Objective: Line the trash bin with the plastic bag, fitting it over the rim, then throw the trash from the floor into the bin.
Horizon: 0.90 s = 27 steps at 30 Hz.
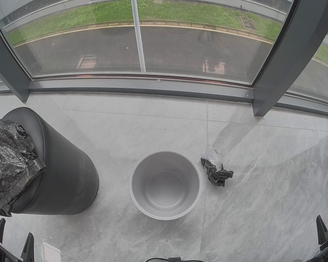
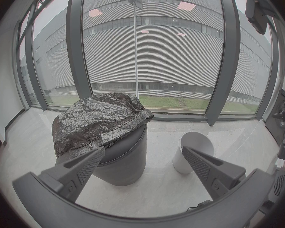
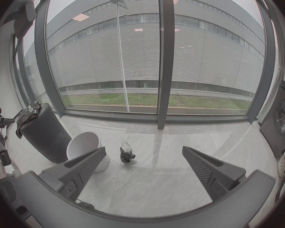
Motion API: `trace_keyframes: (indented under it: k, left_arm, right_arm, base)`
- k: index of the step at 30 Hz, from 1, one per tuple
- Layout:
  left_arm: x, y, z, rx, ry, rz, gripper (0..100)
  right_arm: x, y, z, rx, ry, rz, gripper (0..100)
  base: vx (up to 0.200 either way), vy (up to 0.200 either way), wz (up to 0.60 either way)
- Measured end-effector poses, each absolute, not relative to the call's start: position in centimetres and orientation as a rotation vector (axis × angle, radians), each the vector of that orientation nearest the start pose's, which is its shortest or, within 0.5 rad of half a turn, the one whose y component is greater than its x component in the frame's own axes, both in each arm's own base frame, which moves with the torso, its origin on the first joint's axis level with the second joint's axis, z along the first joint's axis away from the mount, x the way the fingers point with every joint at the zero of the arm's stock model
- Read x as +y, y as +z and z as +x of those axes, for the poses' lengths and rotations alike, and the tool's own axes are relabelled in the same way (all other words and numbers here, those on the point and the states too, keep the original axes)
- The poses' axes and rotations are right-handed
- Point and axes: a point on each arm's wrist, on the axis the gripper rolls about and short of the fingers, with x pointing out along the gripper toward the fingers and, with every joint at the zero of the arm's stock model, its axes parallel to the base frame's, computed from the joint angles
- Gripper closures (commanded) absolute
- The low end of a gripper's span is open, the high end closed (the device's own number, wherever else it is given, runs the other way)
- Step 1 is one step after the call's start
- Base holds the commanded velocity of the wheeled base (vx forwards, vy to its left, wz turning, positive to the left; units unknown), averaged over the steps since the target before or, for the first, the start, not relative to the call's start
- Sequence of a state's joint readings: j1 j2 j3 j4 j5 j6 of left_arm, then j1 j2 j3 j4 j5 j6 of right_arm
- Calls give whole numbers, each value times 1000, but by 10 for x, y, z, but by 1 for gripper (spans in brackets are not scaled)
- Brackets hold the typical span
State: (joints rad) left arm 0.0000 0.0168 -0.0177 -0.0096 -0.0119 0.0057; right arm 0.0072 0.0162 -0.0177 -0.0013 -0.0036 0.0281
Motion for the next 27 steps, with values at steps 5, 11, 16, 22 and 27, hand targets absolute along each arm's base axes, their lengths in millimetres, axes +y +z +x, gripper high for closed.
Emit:
trace_keyframes:
  k: [5, 11, 16, 22, 27]
  left_arm:
    - [0, 82, -23, -12, -19, 45, 0]
    - [0, 95, -25, -57, -27, -11, 0]
    - [0, 128, -30, -124, -36, 24, 0]
    - [0, 133, -25, -91, -28, 320, 0]
    - [0, 122, -16, -10, -27, 610, 0]
  right_arm:
    - [0, 81, -23, -8, 17, -5, 0]
    - [0, 103, -27, -84, 45, 16, 0]
    - [1, 141, -27, -137, 106, 12, 0]
    - [2, 183, -3, -167, 186, 42, 0]
    - [7, 208, 35, -169, 251, 92, 0]
  base:
    - [0, 0, 0]
    - [0, 0, 0]
    - [0, 0, 0]
    - [0, 0, 0]
    - [0, 0, 0]
